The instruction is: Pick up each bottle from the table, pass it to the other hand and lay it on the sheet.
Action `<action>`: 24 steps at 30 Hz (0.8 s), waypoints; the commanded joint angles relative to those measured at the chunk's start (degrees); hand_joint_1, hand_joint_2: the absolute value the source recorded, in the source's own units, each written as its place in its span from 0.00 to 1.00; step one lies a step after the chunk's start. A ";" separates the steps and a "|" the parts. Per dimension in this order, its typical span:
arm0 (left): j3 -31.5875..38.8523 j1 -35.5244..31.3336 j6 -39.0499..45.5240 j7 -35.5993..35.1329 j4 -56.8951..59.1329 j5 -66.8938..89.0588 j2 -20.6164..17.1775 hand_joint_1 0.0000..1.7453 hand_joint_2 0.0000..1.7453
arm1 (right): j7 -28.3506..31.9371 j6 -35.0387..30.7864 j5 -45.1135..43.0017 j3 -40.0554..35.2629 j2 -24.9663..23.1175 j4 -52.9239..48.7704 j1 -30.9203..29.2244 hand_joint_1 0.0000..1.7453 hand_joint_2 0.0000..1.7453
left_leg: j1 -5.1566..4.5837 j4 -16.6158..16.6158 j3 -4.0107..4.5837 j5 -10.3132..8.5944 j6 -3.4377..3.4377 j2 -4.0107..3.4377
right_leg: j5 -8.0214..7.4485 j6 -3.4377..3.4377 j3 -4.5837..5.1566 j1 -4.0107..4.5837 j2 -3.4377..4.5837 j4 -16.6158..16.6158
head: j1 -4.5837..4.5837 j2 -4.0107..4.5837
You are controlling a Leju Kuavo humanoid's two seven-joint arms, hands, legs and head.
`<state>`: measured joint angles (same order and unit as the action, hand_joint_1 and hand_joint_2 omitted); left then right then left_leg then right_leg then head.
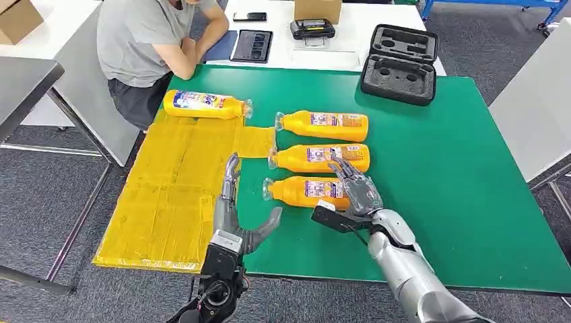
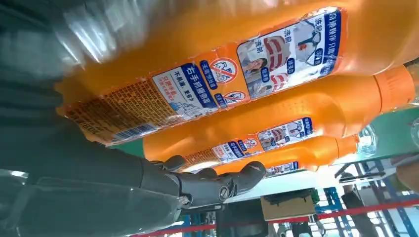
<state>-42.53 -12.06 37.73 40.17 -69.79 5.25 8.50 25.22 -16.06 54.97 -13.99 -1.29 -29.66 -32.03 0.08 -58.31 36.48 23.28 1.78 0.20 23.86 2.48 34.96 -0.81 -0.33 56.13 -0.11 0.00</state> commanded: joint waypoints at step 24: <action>-1.03 -1.92 0.27 -0.17 4.06 0.38 -1.45 0.00 1.00 | -7.76 14.14 3.17 -6.39 2.31 10.36 -5.81 1.00 1.00 | 0.05 0.11 -0.64 0.08 -0.12 0.07 | 0.10 -0.14 -0.62 0.06 -0.06 -0.15 | 0.00 0.00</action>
<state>-42.53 -12.03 37.90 40.17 -69.13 5.49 8.02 17.70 -3.19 58.10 -18.45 0.06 -24.52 -37.27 0.08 -58.31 36.20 23.28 1.79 0.18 23.86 2.48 34.74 -0.81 -0.30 56.10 -0.11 0.00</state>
